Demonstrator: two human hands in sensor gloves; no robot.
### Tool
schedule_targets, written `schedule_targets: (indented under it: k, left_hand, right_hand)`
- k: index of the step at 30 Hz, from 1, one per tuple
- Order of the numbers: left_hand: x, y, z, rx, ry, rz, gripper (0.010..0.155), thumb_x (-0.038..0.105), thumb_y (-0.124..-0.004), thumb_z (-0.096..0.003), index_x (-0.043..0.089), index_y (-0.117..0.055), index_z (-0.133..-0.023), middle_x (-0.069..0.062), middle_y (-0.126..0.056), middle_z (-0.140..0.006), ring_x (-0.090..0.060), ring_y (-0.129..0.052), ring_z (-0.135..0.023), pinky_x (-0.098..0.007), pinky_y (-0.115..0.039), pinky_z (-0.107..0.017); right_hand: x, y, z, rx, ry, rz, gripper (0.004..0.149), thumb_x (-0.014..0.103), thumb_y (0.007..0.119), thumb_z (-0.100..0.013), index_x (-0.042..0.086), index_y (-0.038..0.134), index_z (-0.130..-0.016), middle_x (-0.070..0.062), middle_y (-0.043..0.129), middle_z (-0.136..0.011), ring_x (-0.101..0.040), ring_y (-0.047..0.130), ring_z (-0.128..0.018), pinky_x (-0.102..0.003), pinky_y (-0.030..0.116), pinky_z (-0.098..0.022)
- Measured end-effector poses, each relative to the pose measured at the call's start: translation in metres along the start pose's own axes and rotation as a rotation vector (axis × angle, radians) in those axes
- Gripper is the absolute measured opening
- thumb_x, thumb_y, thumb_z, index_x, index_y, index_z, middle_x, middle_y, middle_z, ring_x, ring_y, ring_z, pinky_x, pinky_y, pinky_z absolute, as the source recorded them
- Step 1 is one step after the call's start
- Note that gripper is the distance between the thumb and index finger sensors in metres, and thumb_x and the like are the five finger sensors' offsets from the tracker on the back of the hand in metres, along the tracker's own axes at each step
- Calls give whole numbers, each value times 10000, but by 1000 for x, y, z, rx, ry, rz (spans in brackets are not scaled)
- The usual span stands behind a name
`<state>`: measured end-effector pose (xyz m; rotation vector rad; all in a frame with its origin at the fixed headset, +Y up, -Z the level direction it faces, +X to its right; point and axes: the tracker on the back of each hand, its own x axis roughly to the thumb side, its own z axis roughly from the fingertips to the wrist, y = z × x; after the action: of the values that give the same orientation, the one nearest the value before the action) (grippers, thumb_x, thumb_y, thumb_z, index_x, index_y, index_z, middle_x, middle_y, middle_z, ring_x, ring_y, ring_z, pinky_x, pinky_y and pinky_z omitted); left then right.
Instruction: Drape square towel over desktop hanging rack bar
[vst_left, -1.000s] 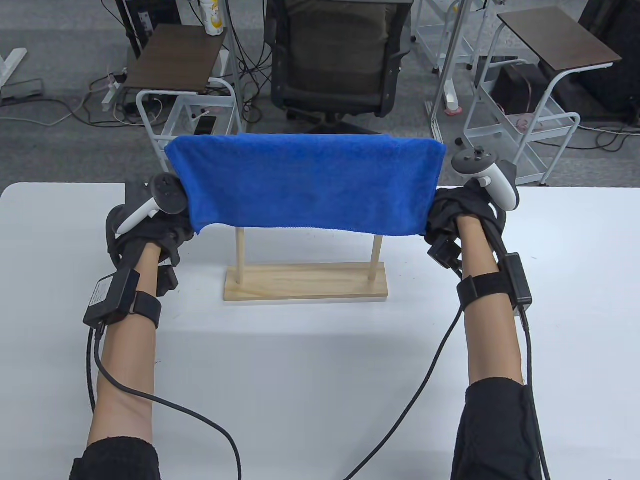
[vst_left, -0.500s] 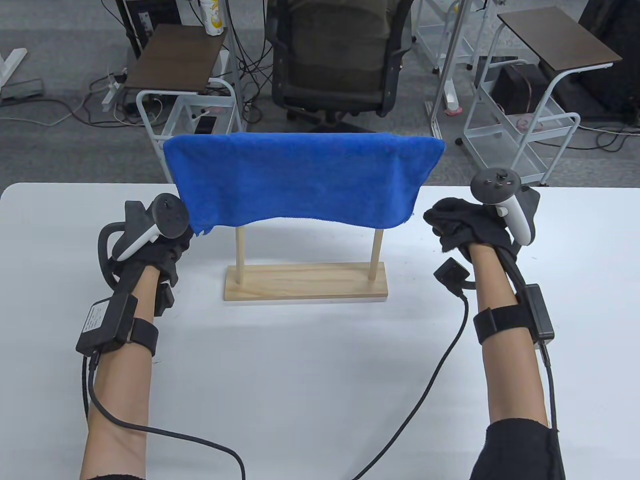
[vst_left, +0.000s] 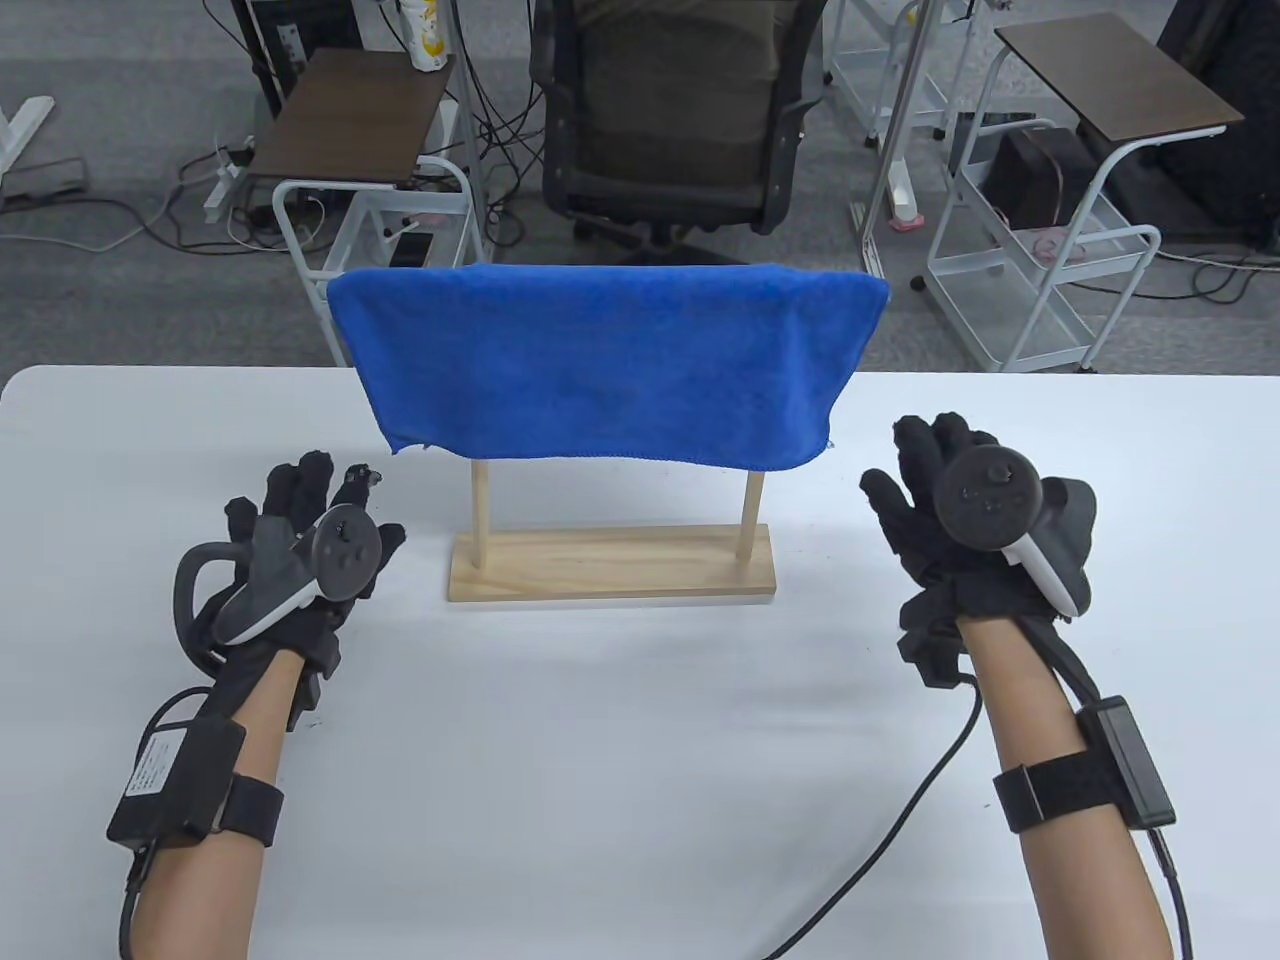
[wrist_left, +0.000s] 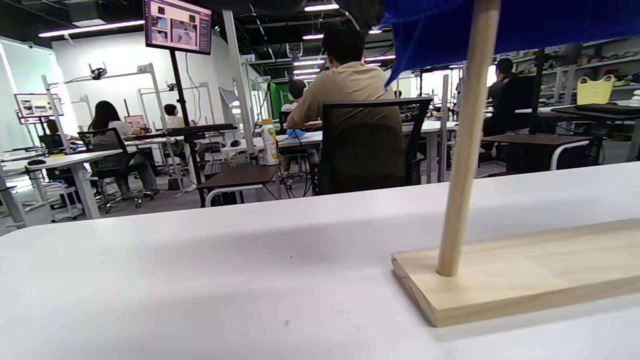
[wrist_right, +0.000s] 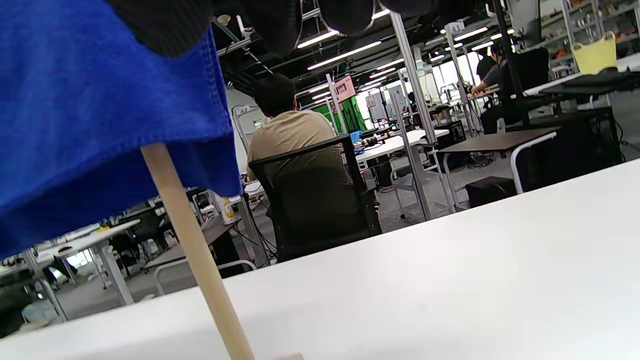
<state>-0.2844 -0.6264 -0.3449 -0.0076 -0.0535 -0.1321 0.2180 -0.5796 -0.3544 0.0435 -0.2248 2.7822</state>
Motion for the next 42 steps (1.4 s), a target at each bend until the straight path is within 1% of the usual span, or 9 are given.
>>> schedule_targets:
  k: [10,19,23,24,25,26,28,34,42]
  left_hand:
    - [26,-32,35,14,-94,9,863,717,-376,-554,263,-282,-1282,-201,-192,-1334,-486,-221,-1185,-753,-241,-798]
    - [57,-69,56,22,-207,55,878,740,-295,-536,284,-193,-1280,-201,-107,-1328,-513,-148,-1169,-770,-206,-776]
    - [68,-92,65,3,-258,29,871,740,-286,-532,298,-182,-1275,-201,-102,-1327,-548,-149,-1155,-804,-223,-750]
    - [69,-97,68,-32,-266,-23,877,743,-279,-530,305,-145,-1278,-199,-95,-1327,-545,-136,-1155,-805,-217,-751]
    - [71,-101,70,-39,-270,-62,876,745,-276,-527,311,-143,-1277,-189,-96,-1329,-540,-135,-1159,-804,-218,-753]
    - [71,-102,70,-42,-278,-69,875,745,-279,-527,312,-146,-1276,-189,-100,-1328,-536,-136,-1159,-802,-216,-754]
    - [72,-103,69,-50,-277,-60,879,744,-278,-525,309,-150,-1277,-191,-95,-1327,-532,-131,-1159,-800,-207,-754]
    - [71,-102,72,-51,-279,-34,871,739,-278,-527,302,-197,-1275,-196,-107,-1327,-515,-132,-1161,-785,-194,-760]
    - [68,-102,72,-51,-274,-4,871,736,-279,-527,299,-206,-1277,-195,-114,-1326,-511,-135,-1162,-781,-194,-762]
  right_hand:
    - [1,53,48,24,-88,182,695,554,538,-621,186,375,-1188,-209,207,-1212,-507,187,-1094,-735,259,-697]
    - [5,92,76,72,-140,132,714,581,505,-620,198,335,-1198,-199,161,-1215,-496,131,-1092,-737,197,-688]
    - [-1,120,91,88,-152,122,725,605,470,-625,211,278,-1203,-193,115,-1215,-493,82,-1091,-738,180,-686]
    - [-2,128,91,101,-157,109,727,605,493,-611,210,321,-1197,-192,156,-1215,-498,128,-1089,-741,200,-682]
    - [-3,133,92,221,-148,164,723,600,487,-617,211,305,-1200,-178,127,-1216,-480,82,-1092,-734,164,-685]
    - [-4,133,93,246,-137,199,731,616,447,-621,226,241,-1204,-170,66,-1213,-481,33,-1086,-736,139,-682]
    - [-6,134,95,197,-152,165,729,613,463,-615,223,272,-1201,-172,98,-1216,-478,58,-1091,-735,152,-684]
    - [-5,136,99,240,-156,169,727,608,462,-619,217,273,-1202,-178,96,-1214,-483,62,-1087,-736,158,-682]
    - [-5,131,101,223,-178,131,721,603,465,-620,217,281,-1200,-180,103,-1213,-483,72,-1089,-734,166,-685]
